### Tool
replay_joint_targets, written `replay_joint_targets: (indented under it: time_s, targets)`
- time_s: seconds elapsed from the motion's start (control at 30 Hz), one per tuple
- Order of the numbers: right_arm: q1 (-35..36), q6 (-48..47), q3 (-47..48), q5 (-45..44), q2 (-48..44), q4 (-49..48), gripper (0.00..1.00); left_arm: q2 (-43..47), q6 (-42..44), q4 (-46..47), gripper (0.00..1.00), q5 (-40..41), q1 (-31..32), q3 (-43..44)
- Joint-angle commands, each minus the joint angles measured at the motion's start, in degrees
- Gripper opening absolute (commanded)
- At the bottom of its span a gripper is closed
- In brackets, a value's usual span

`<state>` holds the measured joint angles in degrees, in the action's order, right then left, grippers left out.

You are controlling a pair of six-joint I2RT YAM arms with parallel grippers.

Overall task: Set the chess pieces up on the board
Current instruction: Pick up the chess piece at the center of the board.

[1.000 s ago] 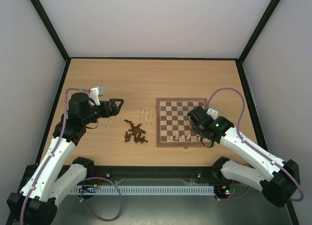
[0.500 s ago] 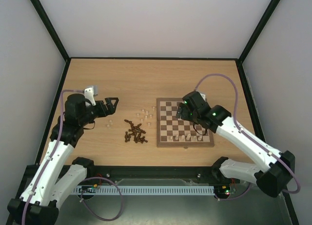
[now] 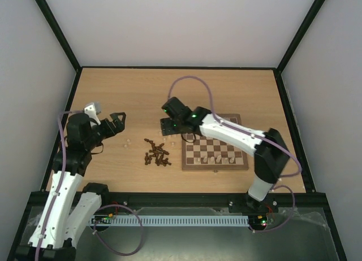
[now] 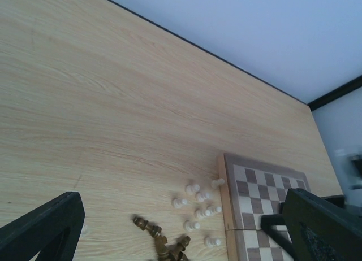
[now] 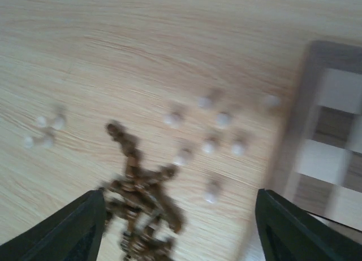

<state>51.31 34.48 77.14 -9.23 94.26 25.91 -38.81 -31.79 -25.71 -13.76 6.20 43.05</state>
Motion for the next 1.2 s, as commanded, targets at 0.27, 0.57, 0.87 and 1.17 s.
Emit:
replay_joint_targets:
  time_s: [0.27, 0.57, 0.87, 1.17]
  targets:
    - [8.42, -5.73, 28.64, 6.91, 28.39, 3.40, 0.57, 8.64, -1.26, -8.90, 0.99, 5.37, -2.07, 5.73]
    - [11.57, -6.37, 43.29, 7.56, 41.03, 7.03, 0.55, 10.49, -0.41, -11.26, 1.00, 5.25, -2.07, 7.83]
    - [12.33, -6.26, 47.66, 7.30, 45.70, 8.18, 0.48, 10.70, 0.37, -11.39, 0.99, 5.23, -2.07, 8.02]
    - [12.33, -6.11, 50.56, 5.44, 48.30, 8.50, 0.43, 10.03, 1.01, -10.92, 1.00, 5.06, -2.07, 7.67]
